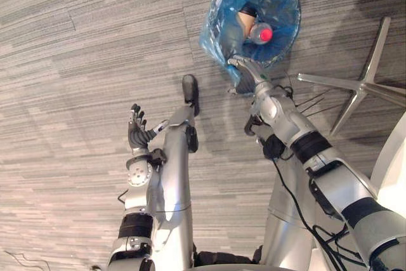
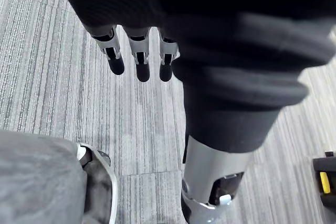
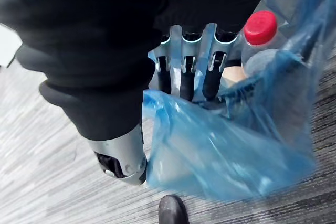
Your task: Gather rubbish on tea table into small bin, then transfer packed bag to large trash can.
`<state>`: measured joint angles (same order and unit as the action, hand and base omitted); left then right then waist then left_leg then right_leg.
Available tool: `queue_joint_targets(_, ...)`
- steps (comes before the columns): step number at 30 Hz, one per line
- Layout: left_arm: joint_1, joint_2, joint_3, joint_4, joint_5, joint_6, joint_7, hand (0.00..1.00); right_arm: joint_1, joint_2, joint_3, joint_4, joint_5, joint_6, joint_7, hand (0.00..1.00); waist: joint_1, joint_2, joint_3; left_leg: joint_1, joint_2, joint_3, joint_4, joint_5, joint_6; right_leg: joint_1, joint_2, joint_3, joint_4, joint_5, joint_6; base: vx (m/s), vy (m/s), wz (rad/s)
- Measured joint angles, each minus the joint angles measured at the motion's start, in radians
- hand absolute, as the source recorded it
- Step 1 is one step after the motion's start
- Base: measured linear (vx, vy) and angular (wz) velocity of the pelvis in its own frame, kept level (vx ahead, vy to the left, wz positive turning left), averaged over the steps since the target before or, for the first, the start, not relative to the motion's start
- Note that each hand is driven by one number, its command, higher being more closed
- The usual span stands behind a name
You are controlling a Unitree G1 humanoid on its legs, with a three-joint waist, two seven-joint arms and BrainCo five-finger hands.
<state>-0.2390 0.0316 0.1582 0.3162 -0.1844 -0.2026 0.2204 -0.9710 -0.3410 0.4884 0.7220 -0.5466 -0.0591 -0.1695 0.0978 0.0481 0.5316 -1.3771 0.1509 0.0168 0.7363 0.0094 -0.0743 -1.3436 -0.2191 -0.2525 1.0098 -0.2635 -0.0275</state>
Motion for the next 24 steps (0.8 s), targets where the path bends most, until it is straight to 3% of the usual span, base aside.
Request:
queue_joint_targets(12, -0.001, -0.01, 0.001, -0.004, 0.004, 0.017, -0.003, 0.0, 0.116, 0.019, -0.099, -0.229, 0.162, -0.004, -0.002, 1.0, -0.001, -0.003, -0.002, 0.04, 0.006, -0.002, -0.003, 0.002, -0.001, 0.039, 0.007, -0.001, -0.004, 0.001, -0.002, -0.04, -0.007, -0.02)
queue_joint_targets(21, 0.002, -0.02, 0.002, -0.011, 0.028, 0.045, -0.025, 0.0, 0.28, 0.122, -0.217, -0.462, 0.482, -0.051, 0.0, 1.0, -0.005, -0.013, -0.007, 0.191, 0.002, 0.012, -0.094, 0.027, -0.002, 0.175, 0.01, -0.007, -0.068, 0.007, -0.009, -0.04, -0.01, 0.01)
queue_joint_targets(24, 0.014, -0.018, 0.003, -0.01, 0.03, 0.046, -0.025, 0.0, 0.34, 0.147, -0.218, -0.504, 0.561, -0.064, 0.002, 1.0, -0.007, -0.031, -0.017, 0.291, 0.001, 0.023, -0.179, 0.049, -0.009, 0.262, 0.017, -0.019, -0.132, 0.02, -0.017, 0.0, -0.008, -0.02)
